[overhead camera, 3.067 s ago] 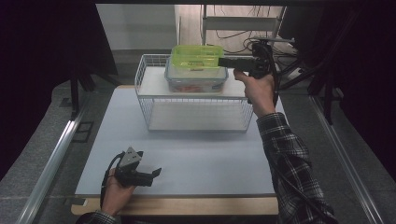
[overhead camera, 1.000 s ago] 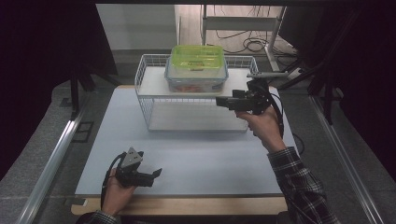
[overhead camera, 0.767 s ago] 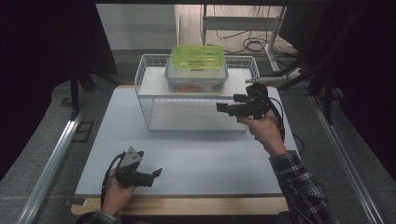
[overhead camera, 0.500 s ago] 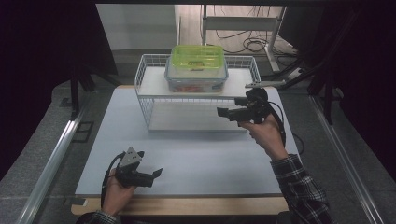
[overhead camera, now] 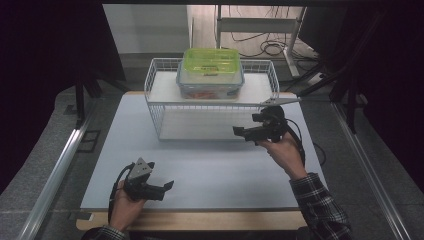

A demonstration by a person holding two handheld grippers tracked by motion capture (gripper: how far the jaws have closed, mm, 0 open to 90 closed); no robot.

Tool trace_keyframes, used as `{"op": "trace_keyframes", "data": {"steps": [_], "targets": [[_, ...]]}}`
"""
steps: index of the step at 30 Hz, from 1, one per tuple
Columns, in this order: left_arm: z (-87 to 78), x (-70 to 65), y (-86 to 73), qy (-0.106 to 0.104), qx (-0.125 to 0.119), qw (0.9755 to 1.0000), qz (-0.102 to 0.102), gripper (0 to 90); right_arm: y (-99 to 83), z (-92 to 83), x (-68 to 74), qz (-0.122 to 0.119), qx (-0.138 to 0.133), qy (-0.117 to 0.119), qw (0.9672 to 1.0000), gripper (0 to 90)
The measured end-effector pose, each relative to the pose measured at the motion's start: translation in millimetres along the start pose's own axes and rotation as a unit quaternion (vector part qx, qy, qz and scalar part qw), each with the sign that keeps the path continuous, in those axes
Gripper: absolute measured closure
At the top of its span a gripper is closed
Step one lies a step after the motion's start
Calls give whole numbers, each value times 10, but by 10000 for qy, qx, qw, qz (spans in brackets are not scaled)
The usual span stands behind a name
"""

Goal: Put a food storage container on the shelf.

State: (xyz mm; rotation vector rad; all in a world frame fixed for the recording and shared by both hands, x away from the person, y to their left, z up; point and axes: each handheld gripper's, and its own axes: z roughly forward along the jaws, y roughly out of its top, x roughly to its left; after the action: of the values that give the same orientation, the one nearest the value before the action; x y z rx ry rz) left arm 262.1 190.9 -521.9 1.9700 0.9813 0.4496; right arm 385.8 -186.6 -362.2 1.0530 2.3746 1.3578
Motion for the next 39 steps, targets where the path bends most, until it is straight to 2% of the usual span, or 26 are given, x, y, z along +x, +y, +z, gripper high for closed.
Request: {"op": "trace_keyframes", "data": {"steps": [8,14,25,39], "targets": [[6,-3,-1,15,29,10000,24,33,-140,77,7,-216,87,-98,9997,50],[7,-4,-2,15,31,10000,27,33,-255,133,-13,-222,176,-87,9996,44],[11,-9,-3,24,47,10000,31,33,-447,170,-39,-280,221,-201,9992,38],[25,-19,-6,31,82,10000,43,33,-725,214,-37,-523,210,-380,9977,33]]}}
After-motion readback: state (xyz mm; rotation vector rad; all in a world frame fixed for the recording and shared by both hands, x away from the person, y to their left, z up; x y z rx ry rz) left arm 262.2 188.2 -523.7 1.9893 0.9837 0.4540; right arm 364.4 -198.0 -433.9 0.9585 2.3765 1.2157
